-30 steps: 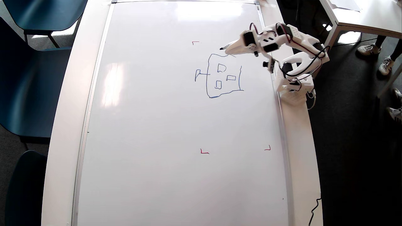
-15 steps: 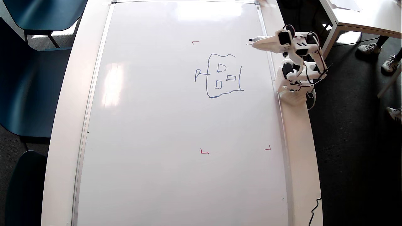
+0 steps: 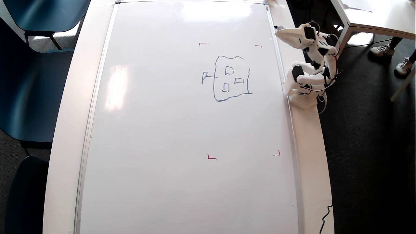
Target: Draw on a whiteboard a robot head using a pen attached to the gripper
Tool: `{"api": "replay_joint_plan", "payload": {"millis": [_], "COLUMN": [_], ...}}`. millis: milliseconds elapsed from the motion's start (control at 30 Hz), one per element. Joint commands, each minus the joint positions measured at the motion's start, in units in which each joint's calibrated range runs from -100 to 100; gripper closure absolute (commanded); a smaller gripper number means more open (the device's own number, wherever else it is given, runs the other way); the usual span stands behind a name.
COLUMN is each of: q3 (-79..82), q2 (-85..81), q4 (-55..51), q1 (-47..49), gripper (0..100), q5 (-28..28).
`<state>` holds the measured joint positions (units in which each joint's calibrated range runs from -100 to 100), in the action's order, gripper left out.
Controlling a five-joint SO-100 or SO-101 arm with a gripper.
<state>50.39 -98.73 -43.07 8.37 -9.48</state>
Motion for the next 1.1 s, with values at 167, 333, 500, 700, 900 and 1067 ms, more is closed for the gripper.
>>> {"api": "replay_joint_plan", "payload": {"millis": [167, 333, 500, 700, 900, 1067], "q3": [21.92, 36.45, 40.71, 47.52, 49.07, 49.07], "q2": [-0.18, -0.18, -0.18, -0.18, -0.18, -0.18], "q4": [29.52, 46.46, 51.5, 72.79, 84.26, 94.42], "q1": [-0.6, -2.74, -2.74, -3.18, -7.3, -7.16], "gripper": [99, 99, 99, 99, 99, 99], "q5": [-10.41, -10.68, -10.73, -10.89, -11.21, -11.16]}}
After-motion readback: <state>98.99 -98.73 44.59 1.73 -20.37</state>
